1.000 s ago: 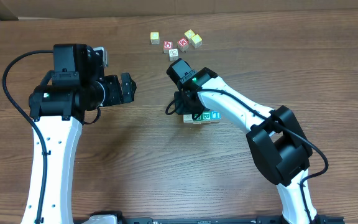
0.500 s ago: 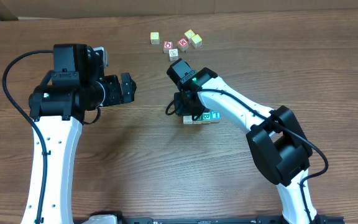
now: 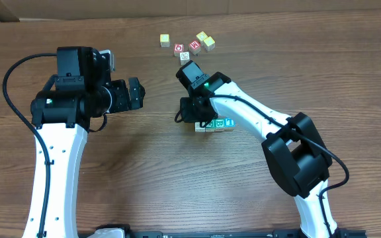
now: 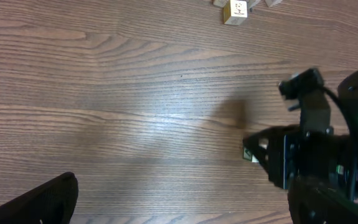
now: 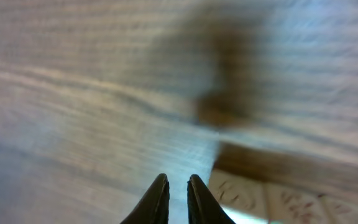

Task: Flip 5 blocks

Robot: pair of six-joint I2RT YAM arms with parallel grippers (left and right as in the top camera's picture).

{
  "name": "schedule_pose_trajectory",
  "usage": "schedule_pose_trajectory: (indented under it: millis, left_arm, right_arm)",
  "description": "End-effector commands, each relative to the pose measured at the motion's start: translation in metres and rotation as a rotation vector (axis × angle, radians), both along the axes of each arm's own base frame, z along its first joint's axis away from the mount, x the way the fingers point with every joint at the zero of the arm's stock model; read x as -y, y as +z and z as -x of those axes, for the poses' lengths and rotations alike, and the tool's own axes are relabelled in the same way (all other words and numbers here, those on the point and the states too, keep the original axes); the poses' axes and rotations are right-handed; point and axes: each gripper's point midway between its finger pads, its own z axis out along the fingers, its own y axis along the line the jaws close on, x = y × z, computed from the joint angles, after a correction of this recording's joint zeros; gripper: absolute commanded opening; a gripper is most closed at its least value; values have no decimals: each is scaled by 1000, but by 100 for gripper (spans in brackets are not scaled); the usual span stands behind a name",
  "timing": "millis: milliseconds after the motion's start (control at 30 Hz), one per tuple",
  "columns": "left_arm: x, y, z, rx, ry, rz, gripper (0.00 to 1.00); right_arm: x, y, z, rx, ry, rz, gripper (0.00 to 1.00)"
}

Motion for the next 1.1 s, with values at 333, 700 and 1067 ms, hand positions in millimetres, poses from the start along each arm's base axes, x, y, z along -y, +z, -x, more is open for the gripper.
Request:
schedule_pose_trajectory:
  millis: [333, 700, 1067]
  left_arm:
    - [0, 6, -3, 18, -8, -4, 100]
    - [0, 6, -3, 18, -8, -4, 100]
    - [0, 6, -3, 18, -8, -4, 100]
  right_arm:
    - [3, -5, 32, -29, 63, 115, 14]
    - [-2, -4, 26, -7, 58, 95, 14]
    - [6, -4, 19, 29, 39, 139, 15]
